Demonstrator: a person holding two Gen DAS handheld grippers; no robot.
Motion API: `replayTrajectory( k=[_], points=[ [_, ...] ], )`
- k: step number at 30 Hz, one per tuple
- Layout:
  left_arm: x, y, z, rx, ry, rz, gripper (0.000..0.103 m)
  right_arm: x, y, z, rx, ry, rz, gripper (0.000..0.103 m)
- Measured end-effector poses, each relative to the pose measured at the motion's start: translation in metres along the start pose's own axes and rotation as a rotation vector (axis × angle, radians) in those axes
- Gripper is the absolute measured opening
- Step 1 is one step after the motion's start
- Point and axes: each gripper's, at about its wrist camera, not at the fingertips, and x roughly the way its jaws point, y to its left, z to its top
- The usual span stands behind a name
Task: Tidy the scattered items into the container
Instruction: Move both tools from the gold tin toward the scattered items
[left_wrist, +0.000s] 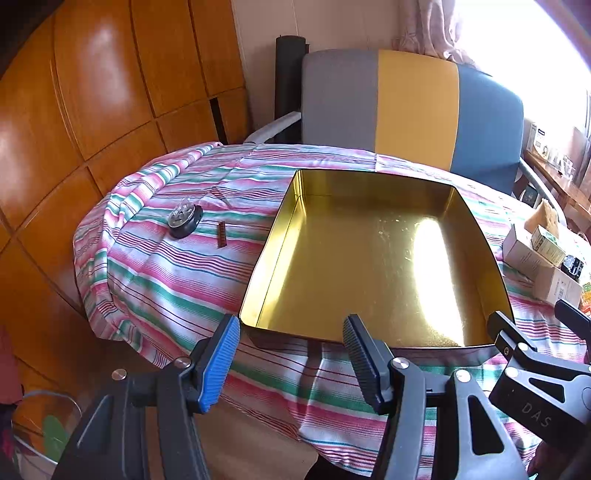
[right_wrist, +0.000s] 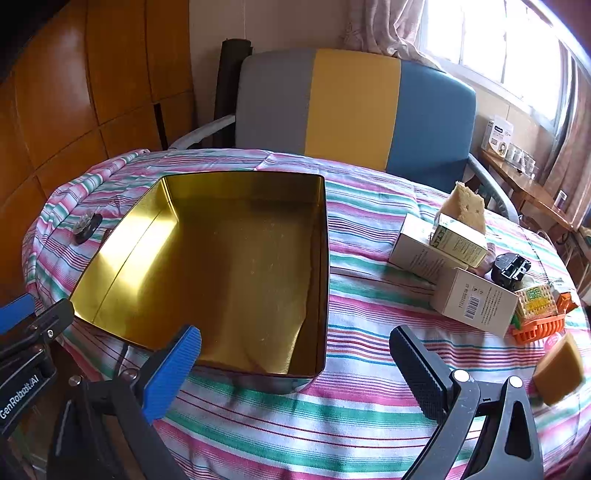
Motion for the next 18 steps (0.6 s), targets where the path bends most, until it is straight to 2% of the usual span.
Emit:
replayTrajectory(
  k=[4, 8, 12, 18],
  points=[
    [-0.006, 0.001, -0.007, 0.001, -0.011, -0.009, 0.059, 0.003, -0.024, -0.008, 0.032, 0.024, 0.033, 0.103],
    [-0.012, -0.008, -0.010, 0.023, 0.002, -0.076, 0.059, 0.005, -0.048, -0.017, 0.065, 0.048, 0.066, 0.103],
    [-0.025, -0.039, -0.024, 0.116, 0.004, -0.207, 0.060, 0.008, -0.073, -0.025, 0.097, 0.072, 0.099, 0.103],
    [-0.032, -0.105, -0.045, 0.310, 0.051, -0.396, 0.060, 0.012, -0.109, -0.037, 0.146, 0.107, 0.149, 0.103]
  ],
)
